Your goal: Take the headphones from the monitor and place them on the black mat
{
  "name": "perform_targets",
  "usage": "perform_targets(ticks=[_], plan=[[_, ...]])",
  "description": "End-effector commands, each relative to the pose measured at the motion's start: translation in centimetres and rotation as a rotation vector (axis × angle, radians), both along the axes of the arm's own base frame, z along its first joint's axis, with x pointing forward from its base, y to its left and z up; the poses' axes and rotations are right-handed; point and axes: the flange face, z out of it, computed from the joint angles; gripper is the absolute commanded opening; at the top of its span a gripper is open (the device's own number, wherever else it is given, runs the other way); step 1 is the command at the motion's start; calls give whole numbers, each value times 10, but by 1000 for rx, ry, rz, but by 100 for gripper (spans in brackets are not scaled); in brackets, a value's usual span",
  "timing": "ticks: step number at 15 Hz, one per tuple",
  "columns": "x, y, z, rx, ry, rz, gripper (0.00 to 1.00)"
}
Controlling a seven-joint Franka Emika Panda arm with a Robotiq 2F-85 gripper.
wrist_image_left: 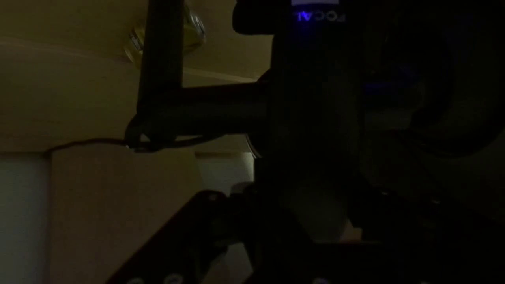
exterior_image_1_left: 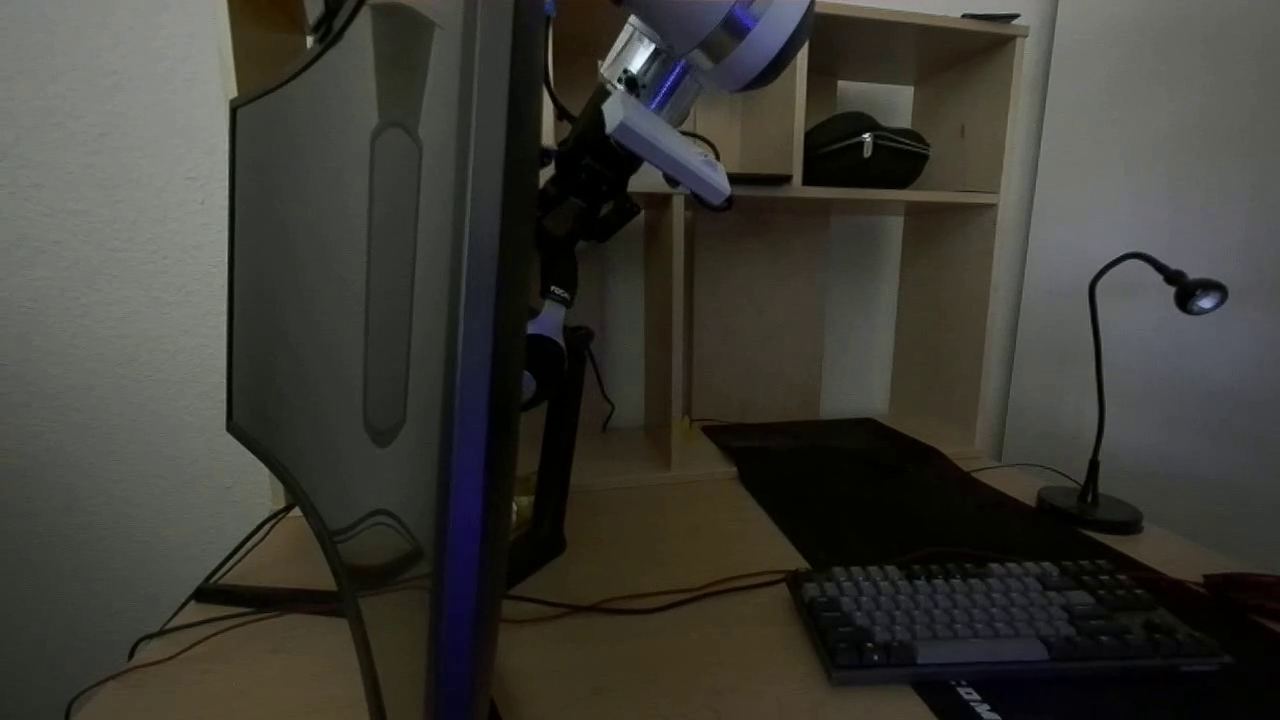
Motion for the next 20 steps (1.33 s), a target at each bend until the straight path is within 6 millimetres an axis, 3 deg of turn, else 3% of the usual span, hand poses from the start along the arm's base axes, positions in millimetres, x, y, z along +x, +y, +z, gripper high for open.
perform_targets(ticks=[1, 3, 6, 9, 12, 15, 17, 20], plan=[[-12, -8, 17, -8, -120, -63, 20], [-16, -23, 33, -73, -117, -73, 20], [-25, -49, 78, -87, -124, -94, 20], [-31, -85, 128, -41, -152, -159, 20], [-35, -135, 152, -113, -70, -263, 20], [-34, -185, 139, -214, 82, -365, 20], [-26, -217, 110, -240, 199, -425, 20], [-3, -256, 45, -217, 310, -529, 20]])
